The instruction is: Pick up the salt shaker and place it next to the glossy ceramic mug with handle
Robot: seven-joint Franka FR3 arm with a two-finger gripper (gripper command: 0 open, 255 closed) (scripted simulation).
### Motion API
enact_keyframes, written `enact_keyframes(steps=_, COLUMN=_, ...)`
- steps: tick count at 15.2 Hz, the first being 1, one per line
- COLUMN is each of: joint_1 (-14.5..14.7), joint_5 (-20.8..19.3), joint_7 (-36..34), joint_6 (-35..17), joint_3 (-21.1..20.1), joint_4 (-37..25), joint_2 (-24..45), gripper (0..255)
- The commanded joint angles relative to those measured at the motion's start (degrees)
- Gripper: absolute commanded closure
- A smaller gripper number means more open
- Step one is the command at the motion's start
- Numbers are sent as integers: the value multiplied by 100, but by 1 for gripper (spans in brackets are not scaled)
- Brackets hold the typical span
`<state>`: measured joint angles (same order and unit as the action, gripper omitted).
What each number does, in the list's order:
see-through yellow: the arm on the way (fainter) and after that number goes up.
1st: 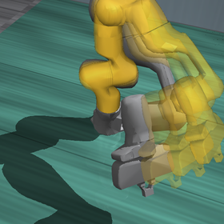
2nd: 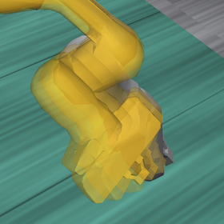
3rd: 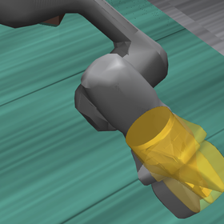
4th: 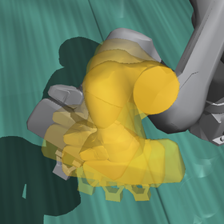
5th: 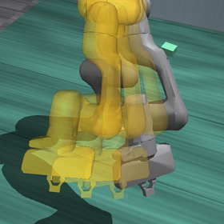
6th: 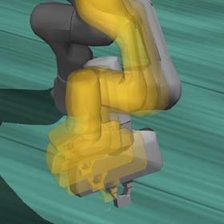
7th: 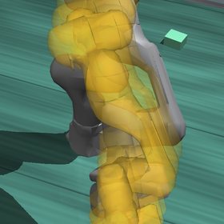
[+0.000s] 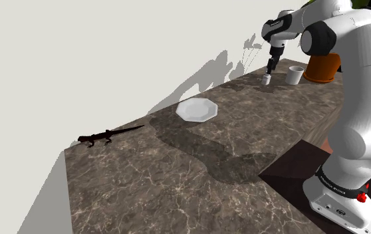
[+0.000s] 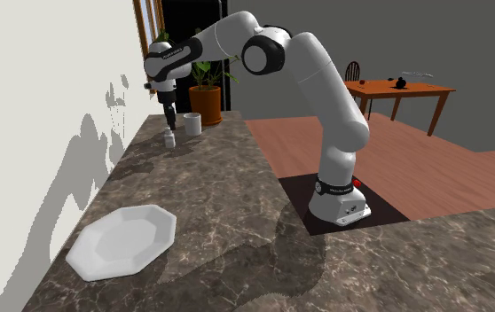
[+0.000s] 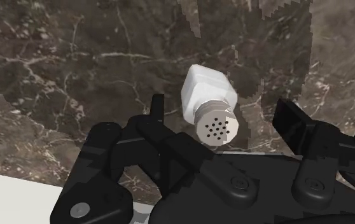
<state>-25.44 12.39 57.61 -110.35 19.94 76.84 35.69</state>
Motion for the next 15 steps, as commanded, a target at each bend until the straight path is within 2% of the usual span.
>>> enact_keyframes(steps=1, joint_1=0, joint_5=0, joint_7=0, joint_6=0, joint_3=0, joint_4=0, joint_2=0, gripper=0)
enact_keyframes(steps=3, joint_1=0, joint_5=0, joint_7=0, joint_6=0, joint_3=0, joint_4=0, joint_2=0, gripper=0)
enact_keyframes(steps=7, joint_1=-40, joint_5=-60, joint_7=-56, joint_6=651, joint_3=36, joint_4=-538, joint_2=-125, gripper=0)
enact_keyframes(steps=15, joint_1=-40, joint_5=-60, joint_7=-56, joint_6=651, joint_3=36, joint_4=-538, joint_2=-125, gripper=0)
